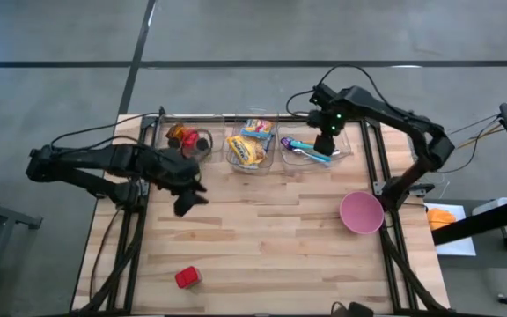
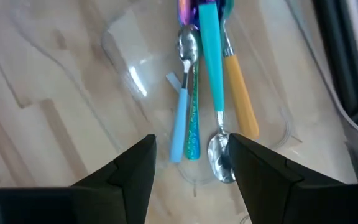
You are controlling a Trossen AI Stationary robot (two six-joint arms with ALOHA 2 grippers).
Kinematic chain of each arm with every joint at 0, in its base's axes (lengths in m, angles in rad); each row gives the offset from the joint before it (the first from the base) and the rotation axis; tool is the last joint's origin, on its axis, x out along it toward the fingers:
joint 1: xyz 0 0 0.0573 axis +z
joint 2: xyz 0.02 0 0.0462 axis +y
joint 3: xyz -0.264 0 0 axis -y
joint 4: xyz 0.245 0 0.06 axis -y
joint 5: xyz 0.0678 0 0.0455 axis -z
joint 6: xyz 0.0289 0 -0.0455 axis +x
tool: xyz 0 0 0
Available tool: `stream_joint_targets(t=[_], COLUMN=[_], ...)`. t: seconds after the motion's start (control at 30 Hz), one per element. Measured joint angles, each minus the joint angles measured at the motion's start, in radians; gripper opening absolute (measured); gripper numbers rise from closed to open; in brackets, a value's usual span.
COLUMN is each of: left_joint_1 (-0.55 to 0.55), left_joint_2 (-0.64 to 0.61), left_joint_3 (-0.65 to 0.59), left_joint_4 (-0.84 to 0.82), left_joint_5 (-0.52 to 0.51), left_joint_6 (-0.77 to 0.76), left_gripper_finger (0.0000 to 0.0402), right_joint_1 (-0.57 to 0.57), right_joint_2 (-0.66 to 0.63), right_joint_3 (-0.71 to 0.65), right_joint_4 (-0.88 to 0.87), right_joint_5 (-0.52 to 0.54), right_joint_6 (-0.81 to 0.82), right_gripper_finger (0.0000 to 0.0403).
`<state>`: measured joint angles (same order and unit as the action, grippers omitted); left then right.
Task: Pick & Place Food Item
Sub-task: Put the red seasoning can into the left transparent bin
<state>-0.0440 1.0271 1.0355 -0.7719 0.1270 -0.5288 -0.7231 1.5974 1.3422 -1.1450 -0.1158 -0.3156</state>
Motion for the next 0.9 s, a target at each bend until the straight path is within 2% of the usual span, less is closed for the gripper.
stream_joint_targets(t=[0.13,0.3,0.57,0.67,0.9], left_joint_1=[-0.115,-0.279,-0.516,-0.578,-0.663], left_joint_2=[0.0,0.023,0.148,0.186,0.259], left_joint_3=[0.01,0.017,0.039,0.042,0.04], left_joint_4=[-0.086,-0.144,-0.178,-0.178,-0.158], left_joint_5=[0.008,0.0,0.004,0.003,0.02], left_joint_6=[-0.01,-0.11,-0.208,-0.253,-0.483], left_gripper_finger=[0.0224,0.0224,0.0223,0.0223,0.0223], right_joint_1=[0.023,0.05,0.107,0.133,0.171], right_joint_2=[-0.079,-0.159,-0.219,-0.223,-0.216], right_joint_3=[-0.017,-0.038,-0.053,-0.057,-0.076], right_joint_4=[0.003,0.007,0.008,0.01,0.023], right_joint_5=[-0.001,0.001,0.004,0.013,0.02], right_joint_6=[0.05,0.129,0.244,0.28,0.35], right_gripper_finger=[0.02,0.02,0.02,0.02,0.02])
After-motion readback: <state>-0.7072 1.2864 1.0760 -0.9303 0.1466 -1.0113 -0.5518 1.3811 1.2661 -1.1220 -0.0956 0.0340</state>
